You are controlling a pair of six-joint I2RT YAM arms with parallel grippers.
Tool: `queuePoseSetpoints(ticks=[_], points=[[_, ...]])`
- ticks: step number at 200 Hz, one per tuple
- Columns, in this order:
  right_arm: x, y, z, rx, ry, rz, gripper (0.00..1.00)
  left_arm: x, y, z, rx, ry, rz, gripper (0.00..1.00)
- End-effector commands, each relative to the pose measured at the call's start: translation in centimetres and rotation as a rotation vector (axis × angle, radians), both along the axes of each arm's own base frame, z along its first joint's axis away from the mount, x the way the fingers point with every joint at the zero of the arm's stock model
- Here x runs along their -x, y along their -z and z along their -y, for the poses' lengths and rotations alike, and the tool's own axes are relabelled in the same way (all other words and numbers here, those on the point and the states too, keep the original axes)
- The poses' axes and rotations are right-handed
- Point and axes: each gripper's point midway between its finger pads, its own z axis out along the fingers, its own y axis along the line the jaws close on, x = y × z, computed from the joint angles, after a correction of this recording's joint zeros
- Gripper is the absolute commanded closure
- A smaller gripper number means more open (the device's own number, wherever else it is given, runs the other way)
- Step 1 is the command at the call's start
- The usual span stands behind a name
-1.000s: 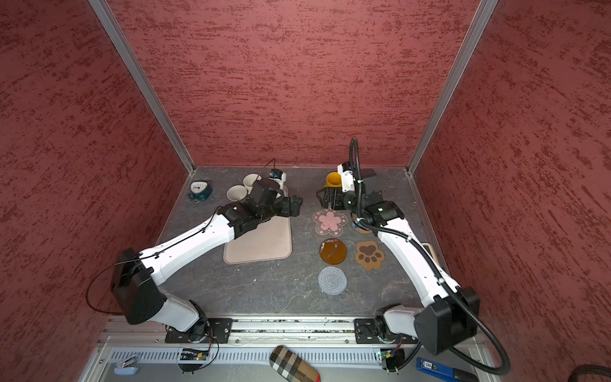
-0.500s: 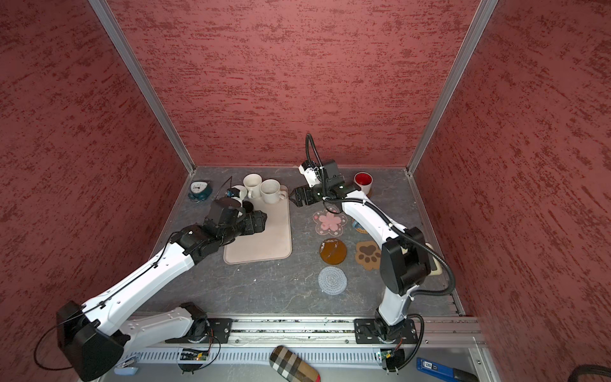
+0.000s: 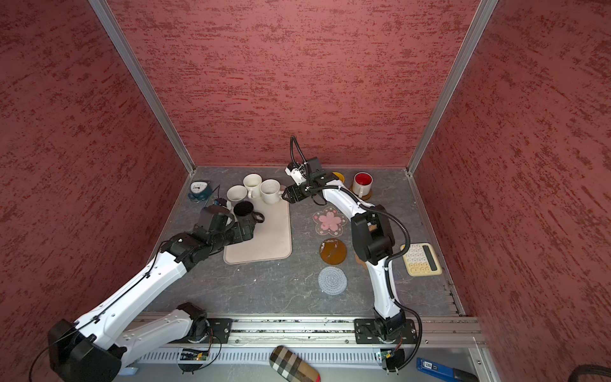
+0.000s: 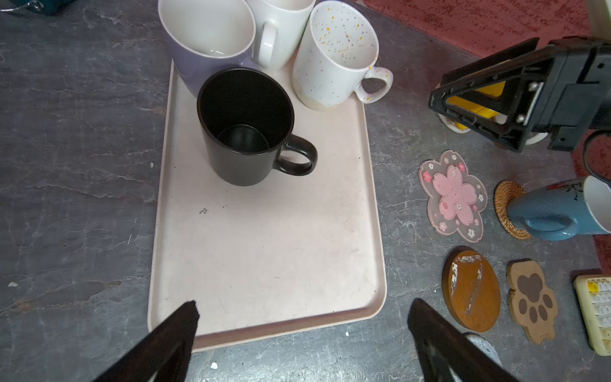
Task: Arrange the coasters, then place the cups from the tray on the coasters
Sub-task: 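Lower the right gripper onto the speckled white mug's handle on the tray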
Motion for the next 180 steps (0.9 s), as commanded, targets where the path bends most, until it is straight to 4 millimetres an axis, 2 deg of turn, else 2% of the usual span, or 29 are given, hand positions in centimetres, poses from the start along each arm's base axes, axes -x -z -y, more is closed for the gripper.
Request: queuePoseSetpoints(ticks=[1, 57, 117, 180], points=[[-0.7, 0.0, -1.0, 0.000, -0.064, 0.047, 0.20, 0.0, 0.0, -0.5, 0.004, -0.009, 0.007, 0.00], [-2.0, 3.2, -2.4, 0.040, -0.127, 0.056, 0.21, 0.1, 0.2, -0.7, 0.007, -0.010, 0.002, 0.00], [-2.7, 4.1, -4.1, 0.049, -0.169, 0.094, 0.28, 0.1, 0.3, -0.6, 0.010, -0.004, -0.007, 0.00], [-2.3, 5.0, -5.6, 0.076, -0.182, 0.124, 0.37, 0.4, -0.1, -0.5, 0.023, -0.006, -0.007, 0.00]])
